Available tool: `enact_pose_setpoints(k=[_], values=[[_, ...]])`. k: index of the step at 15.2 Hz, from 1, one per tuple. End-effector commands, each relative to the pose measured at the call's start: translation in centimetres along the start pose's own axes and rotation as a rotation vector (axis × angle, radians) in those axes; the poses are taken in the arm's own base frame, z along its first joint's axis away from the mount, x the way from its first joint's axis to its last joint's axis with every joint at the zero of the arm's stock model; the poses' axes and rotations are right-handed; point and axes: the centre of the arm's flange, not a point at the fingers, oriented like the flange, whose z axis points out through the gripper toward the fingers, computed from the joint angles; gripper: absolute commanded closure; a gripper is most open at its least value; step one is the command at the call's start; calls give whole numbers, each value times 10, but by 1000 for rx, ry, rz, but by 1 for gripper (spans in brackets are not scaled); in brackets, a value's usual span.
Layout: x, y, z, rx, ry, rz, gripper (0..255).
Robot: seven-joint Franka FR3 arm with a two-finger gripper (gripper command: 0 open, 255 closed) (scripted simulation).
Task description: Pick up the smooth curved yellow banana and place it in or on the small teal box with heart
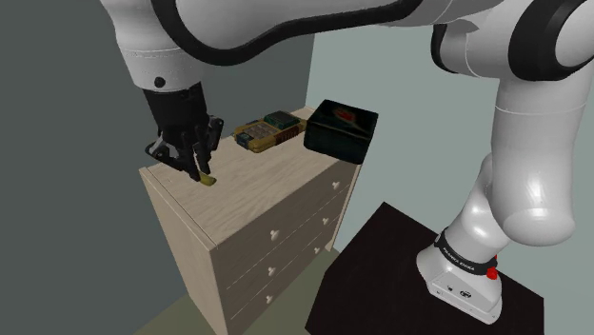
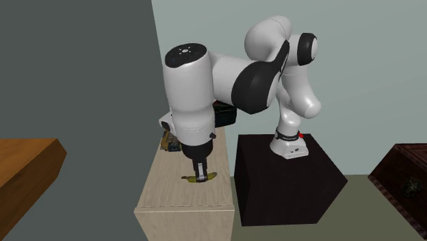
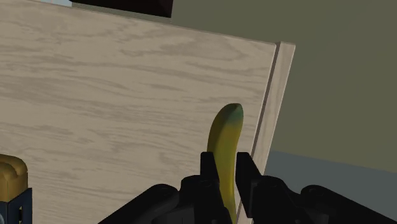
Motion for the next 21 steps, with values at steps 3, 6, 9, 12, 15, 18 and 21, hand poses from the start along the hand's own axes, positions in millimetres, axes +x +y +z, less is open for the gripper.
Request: enact_pose_setpoints(k=[3, 6, 9, 12, 15, 18, 21], values=[[-2, 1, -21, 0, 0, 0, 255], [-3, 2, -37, 0, 0, 0, 255], [-4, 3, -53, 0, 0, 0, 255], [-4, 4, -69, 0, 0, 0, 255], [-5, 5, -84, 0, 0, 0, 255], [-5, 6, -100, 0, 0, 0, 255], [-12, 32, -99, 0, 0, 0, 255]])
